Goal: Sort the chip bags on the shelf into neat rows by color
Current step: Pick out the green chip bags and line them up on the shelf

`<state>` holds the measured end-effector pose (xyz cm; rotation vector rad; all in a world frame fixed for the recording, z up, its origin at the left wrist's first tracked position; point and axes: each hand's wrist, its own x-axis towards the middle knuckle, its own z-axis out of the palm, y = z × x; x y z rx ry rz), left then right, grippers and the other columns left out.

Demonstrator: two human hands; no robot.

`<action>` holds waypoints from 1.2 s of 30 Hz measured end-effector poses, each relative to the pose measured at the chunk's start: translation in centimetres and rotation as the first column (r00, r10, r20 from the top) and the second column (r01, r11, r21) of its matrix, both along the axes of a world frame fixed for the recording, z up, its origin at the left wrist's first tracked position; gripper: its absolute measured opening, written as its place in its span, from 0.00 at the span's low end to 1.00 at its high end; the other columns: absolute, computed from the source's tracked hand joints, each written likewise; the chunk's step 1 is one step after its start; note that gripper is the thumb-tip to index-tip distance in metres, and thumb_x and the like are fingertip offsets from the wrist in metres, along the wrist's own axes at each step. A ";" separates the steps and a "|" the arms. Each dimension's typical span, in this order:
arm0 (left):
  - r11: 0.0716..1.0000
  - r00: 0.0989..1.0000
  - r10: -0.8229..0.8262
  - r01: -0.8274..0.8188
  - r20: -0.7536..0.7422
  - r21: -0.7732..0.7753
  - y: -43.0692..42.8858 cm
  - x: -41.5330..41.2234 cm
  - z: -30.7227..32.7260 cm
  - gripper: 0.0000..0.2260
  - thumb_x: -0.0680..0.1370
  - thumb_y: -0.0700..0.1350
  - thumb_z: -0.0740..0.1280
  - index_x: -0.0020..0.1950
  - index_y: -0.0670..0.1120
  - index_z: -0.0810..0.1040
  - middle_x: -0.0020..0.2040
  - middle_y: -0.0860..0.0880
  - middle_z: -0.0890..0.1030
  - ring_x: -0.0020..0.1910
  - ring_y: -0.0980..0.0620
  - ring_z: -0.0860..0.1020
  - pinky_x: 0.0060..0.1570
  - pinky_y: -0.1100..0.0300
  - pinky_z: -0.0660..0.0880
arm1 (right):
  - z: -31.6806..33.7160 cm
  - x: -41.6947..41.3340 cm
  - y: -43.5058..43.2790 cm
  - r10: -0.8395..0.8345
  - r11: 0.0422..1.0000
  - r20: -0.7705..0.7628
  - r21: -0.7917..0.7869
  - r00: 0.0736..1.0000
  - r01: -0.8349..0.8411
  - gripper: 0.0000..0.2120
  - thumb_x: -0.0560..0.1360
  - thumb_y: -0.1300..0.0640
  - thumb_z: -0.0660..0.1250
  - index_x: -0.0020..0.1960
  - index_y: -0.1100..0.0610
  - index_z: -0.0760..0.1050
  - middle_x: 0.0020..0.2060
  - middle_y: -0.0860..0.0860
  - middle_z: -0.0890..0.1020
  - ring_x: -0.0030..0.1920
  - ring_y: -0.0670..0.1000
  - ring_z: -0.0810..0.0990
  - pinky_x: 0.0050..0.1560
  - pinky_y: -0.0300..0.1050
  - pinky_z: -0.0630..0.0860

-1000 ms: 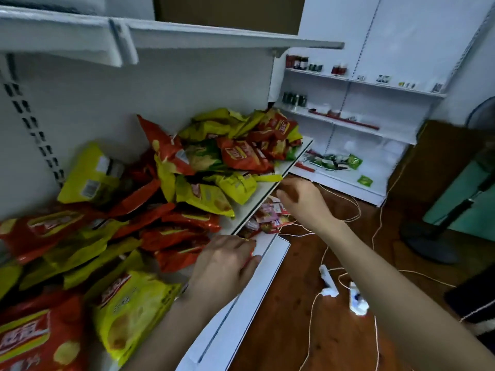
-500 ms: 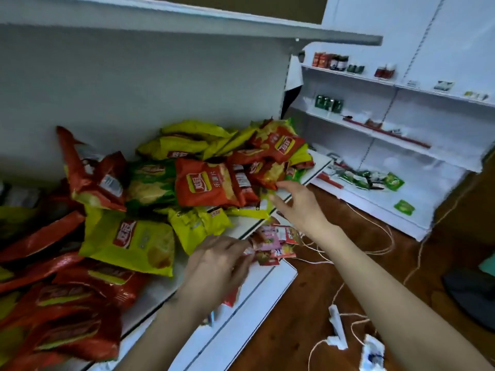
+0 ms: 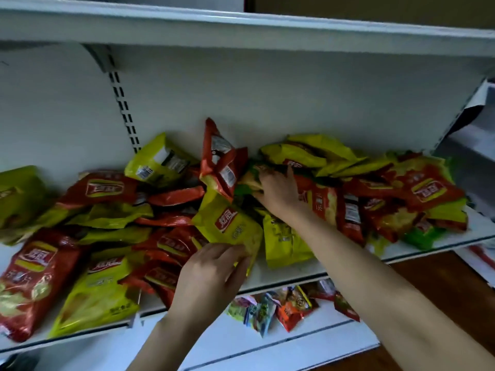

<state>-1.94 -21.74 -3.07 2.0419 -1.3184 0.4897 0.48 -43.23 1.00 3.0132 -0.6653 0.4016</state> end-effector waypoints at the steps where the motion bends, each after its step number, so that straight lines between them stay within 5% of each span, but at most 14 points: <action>1: 1.000 1.000 -0.002 0.002 -0.017 -0.004 0.1 0.2 -0.1 0.11 0.75 0.50 0.62 0.46 0.47 0.82 0.39 0.51 0.82 0.37 0.51 0.79 0.35 0.63 0.70 | 0.1 0.1 -0.5 0.006 1.000 0.072 0.008 0.997 -0.006 0.18 0.76 0.50 0.64 0.62 0.55 0.72 0.57 0.53 0.79 0.60 0.54 0.75 0.71 0.55 0.53; 3: 1.000 0.999 -0.004 0.004 -0.045 -0.013 -0.2 0.6 -0.3 0.10 0.75 0.50 0.62 0.47 0.47 0.80 0.40 0.50 0.82 0.38 0.51 0.79 0.34 0.62 0.73 | 1.0 0.0 -1.5 -0.007 0.987 0.265 0.154 0.964 -0.035 0.09 0.77 0.51 0.63 0.51 0.55 0.75 0.45 0.52 0.81 0.51 0.56 0.78 0.61 0.51 0.64; 6: 0.999 0.993 -0.027 0.024 -0.114 -0.028 -1.5 1.0 -0.3 0.14 0.75 0.52 0.61 0.51 0.46 0.80 0.44 0.47 0.83 0.38 0.46 0.82 0.29 0.60 0.77 | 2.7 -0.5 -2.8 -0.095 0.911 0.573 0.380 0.814 -0.161 0.14 0.76 0.50 0.64 0.42 0.62 0.72 0.34 0.55 0.76 0.39 0.55 0.76 0.39 0.46 0.65; 10: 0.996 0.968 -0.082 0.071 -0.238 -0.053 -3.6 1.0 0.3 0.22 0.76 0.56 0.59 0.58 0.41 0.79 0.50 0.44 0.82 0.45 0.43 0.82 0.36 0.57 0.78 | 4.7 -2.2 -2.3 -0.096 0.808 0.770 0.430 0.631 -0.402 0.09 0.78 0.56 0.62 0.47 0.63 0.74 0.37 0.49 0.77 0.38 0.36 0.74 0.40 0.28 0.67; 12: 0.984 0.934 -0.108 0.052 -0.339 -0.170 -4.6 0.5 1.2 0.24 0.75 0.59 0.60 0.61 0.42 0.77 0.51 0.50 0.81 0.49 0.54 0.80 0.42 0.63 0.76 | 5.5 -3.9 -2.3 -0.091 0.782 0.802 0.425 0.591 -0.456 0.04 0.78 0.59 0.61 0.49 0.60 0.73 0.39 0.44 0.76 0.41 0.32 0.74 0.42 0.27 0.68; 14: 0.937 0.800 -0.211 0.002 -0.561 -0.349 -5.7 -0.5 2.3 0.23 0.73 0.62 0.62 0.62 0.49 0.75 0.53 0.58 0.79 0.52 0.64 0.78 0.48 0.68 0.75 | 5.9 -6.3 -2.4 -0.059 0.788 0.813 0.394 0.579 -0.473 0.05 0.78 0.59 0.61 0.52 0.57 0.72 0.43 0.41 0.76 0.44 0.31 0.74 0.45 0.26 0.68; 16: 0.851 0.547 -0.402 -0.072 -0.734 -0.520 -7.1 -1.3 3.4 0.23 0.70 0.66 0.62 0.60 0.56 0.72 0.57 0.53 0.80 0.56 0.56 0.79 0.54 0.56 0.77 | 5.5 -9.4 -2.4 0.012 0.789 0.787 0.372 0.617 -0.489 0.10 0.77 0.59 0.62 0.58 0.57 0.72 0.48 0.39 0.75 0.49 0.30 0.74 0.50 0.25 0.68; 19: 0.785 0.210 -0.576 -0.127 -0.790 -0.606 -9.8 -2.8 4.8 0.36 0.62 0.71 0.66 0.63 0.52 0.72 0.58 0.46 0.80 0.54 0.49 0.81 0.47 0.50 0.79 | 3.5 -14.1 -3.0 0.161 0.815 0.686 0.313 0.709 -0.488 0.14 0.76 0.58 0.64 0.61 0.58 0.72 0.52 0.40 0.75 0.53 0.30 0.72 0.53 0.24 0.67; 21: 0.788 0.091 -0.601 -0.098 -0.794 -0.608 -12.1 -4.4 5.7 0.41 0.60 0.72 0.70 0.65 0.50 0.72 0.57 0.48 0.82 0.52 0.49 0.82 0.42 0.52 0.80 | 2.2 -16.6 -3.8 0.246 0.844 0.612 0.246 0.751 -0.477 0.18 0.76 0.53 0.63 0.62 0.61 0.73 0.54 0.48 0.77 0.57 0.40 0.74 0.58 0.31 0.69; 23: 0.786 0.052 -0.604 -0.131 -0.795 -0.605 -14.5 -6.4 6.1 0.30 0.68 0.59 0.73 0.66 0.48 0.72 0.52 0.49 0.83 0.49 0.51 0.83 0.40 0.56 0.80 | 1.2 -19.1 -5.1 0.295 0.829 0.548 0.262 0.783 -0.495 0.23 0.77 0.47 0.58 0.64 0.62 0.72 0.59 0.51 0.76 0.62 0.46 0.71 0.64 0.39 0.67; 26: 0.804 0.025 -0.571 -0.185 -0.821 -0.565 -18.0 -9.5 5.7 0.20 0.75 0.39 0.66 0.67 0.45 0.70 0.50 0.48 0.82 0.41 0.55 0.83 0.35 0.64 0.79 | 0.9 -23.7 -8.5 0.155 0.764 0.471 0.501 0.868 -0.407 0.19 0.76 0.43 0.59 0.64 0.49 0.70 0.61 0.40 0.72 0.64 0.38 0.69 0.65 0.35 0.66; 28: 0.836 0.027 -0.531 -0.150 -0.847 -0.528 -19.8 -11.2 5.1 0.21 0.75 0.36 0.65 0.66 0.50 0.69 0.56 0.47 0.80 0.45 0.52 0.83 0.36 0.63 0.79 | 0.7 -26.8 -12.3 -0.074 0.736 0.517 0.605 0.853 -0.303 0.14 0.76 0.44 0.61 0.59 0.45 0.71 0.56 0.37 0.75 0.58 0.32 0.72 0.57 0.30 0.69; 31: 0.864 0.011 -0.487 -0.139 -0.873 -0.484 -21.7 -13.4 4.4 0.21 0.76 0.35 0.65 0.64 0.54 0.69 0.55 0.46 0.80 0.47 0.48 0.82 0.35 0.60 0.80 | 0.5 -30.1 -20.2 -0.380 0.770 0.570 0.632 0.728 -0.093 0.13 0.77 0.54 0.62 0.59 0.56 0.74 0.53 0.47 0.78 0.52 0.40 0.76 0.48 0.24 0.68; 36: 0.874 0.007 -0.467 -0.149 -0.884 -0.463 -25.2 -16.9 4.6 0.18 0.76 0.35 0.64 0.58 0.57 0.71 0.51 0.48 0.80 0.45 0.47 0.82 0.33 0.59 0.80 | -1.1 -30.8 -32.9 -0.545 0.753 0.459 0.636 0.701 0.168 0.15 0.78 0.57 0.62 0.60 0.66 0.73 0.57 0.60 0.78 0.58 0.57 0.75 0.52 0.39 0.67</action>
